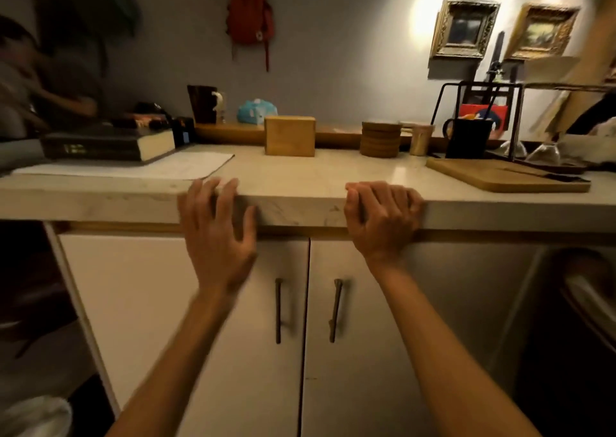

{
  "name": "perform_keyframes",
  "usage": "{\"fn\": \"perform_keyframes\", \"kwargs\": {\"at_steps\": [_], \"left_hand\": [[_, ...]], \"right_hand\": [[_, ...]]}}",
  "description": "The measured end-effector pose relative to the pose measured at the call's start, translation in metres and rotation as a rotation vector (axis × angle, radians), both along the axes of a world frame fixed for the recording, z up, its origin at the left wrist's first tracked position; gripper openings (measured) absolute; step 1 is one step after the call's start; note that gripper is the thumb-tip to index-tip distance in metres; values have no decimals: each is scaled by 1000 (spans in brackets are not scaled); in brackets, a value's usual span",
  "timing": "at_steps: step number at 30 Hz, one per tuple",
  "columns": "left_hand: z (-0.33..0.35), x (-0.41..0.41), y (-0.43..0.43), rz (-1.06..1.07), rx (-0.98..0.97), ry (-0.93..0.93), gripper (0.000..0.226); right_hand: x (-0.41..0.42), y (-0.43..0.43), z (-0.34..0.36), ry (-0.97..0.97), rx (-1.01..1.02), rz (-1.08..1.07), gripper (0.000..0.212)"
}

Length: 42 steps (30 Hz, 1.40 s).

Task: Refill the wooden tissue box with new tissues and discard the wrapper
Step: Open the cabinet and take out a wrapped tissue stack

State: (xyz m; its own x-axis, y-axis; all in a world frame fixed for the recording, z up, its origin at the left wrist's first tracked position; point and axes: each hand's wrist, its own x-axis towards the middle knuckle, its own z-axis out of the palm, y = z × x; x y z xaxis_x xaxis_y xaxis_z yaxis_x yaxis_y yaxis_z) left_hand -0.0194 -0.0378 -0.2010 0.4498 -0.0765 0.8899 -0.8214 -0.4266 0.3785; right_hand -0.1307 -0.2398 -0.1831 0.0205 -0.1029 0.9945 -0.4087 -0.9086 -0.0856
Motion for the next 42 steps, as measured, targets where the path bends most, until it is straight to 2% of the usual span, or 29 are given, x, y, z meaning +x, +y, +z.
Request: {"fn": "perform_keyframes", "kwargs": {"at_steps": [2,3,5,7,10,12,14,16,19,22,25,27,30,33,36,39,41,42], "left_hand": [[-38,-38,1,-96,-203,293,50],[-56,-51,-2,-164,-253,459,44],[-85,-59,-13,-316,-193,805,37],[-92,-57,-21,-437,-75,1023,44],[-88,-56,-21,-523,-17,1082,58],[-86,-61,-3,-572,75,1050,68],[-87,-75,26,-632,65,1047,58],[-89,-98,60,-651,33,1072,48],[-90,-129,129,-571,-4,1090,68],[-68,-139,204,-476,-8,1157,79],[-34,-135,266,-436,-7,1230,69],[-12,-121,302,-404,59,1234,58],[14,-91,355,-260,207,1316,76],[33,-69,392,-135,376,1336,54],[45,-44,410,-82,498,1345,44],[52,-12,398,190,811,1158,31],[46,15,371,428,971,924,37],[39,28,352,510,983,829,42]], "right_hand": [[-3,2,2,31,11,-7,37],[-4,4,4,58,25,-3,39],[-11,8,7,141,76,37,42],[-21,9,5,236,127,106,42],[-40,11,6,317,163,208,36],[-58,23,-11,357,210,272,45],[-72,45,-45,356,316,411,56],[-83,71,-75,342,495,666,60],[-87,134,-94,409,807,1173,54],[-81,210,-94,607,835,1515,43],[-58,268,-92,757,780,1676,46],[-39,304,-89,912,669,1697,48],[-18,352,-87,1129,441,1644,44],[1,378,-87,1184,250,1511,40],[16,380,-93,1185,203,1376,40],[36,365,-104,1175,279,1212,37],[55,345,-112,1196,310,1055,37],[65,332,-117,1210,307,967,37]]}}
